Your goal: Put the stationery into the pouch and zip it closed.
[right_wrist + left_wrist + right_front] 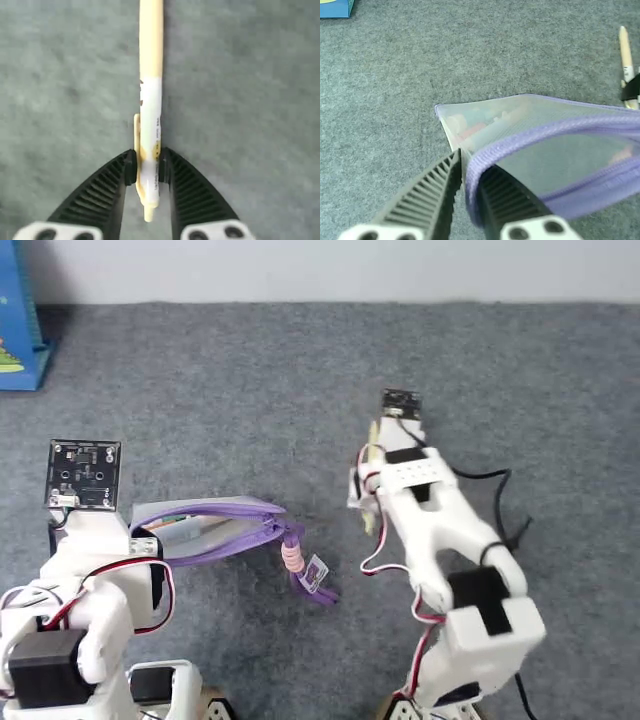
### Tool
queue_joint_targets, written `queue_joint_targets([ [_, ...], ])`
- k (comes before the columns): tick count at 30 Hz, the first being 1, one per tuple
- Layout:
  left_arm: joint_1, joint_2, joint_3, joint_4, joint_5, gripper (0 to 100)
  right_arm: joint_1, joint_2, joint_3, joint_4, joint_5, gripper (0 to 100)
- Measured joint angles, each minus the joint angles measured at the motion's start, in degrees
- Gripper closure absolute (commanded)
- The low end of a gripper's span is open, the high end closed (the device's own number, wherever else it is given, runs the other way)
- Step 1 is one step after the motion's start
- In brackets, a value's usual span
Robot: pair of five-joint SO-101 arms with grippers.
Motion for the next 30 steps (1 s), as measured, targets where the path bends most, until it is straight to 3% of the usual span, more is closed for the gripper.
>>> queue_joint_targets([
  [10, 0.0, 0.0, 0.0, 0.0, 0.0, 99, 4.7, -26.3, 18.3, 11.4, 12.2, 97.3],
  [17, 0.0, 0.0, 0.0, 0.0, 1.6, 99, 4.4, -43.3, 28.9, 16.6, 17.1, 73.1],
  [22, 0.0, 0.0, 0.0, 0.0, 1.8, 99, 4.3, -47.4, 29.0, 17.6, 17.4, 75.3],
  [30, 0.0, 0.0, 0.0, 0.0, 1.9, 99, 2.7, -45.7, 29.0, 7.7, 17.4, 76.8],
])
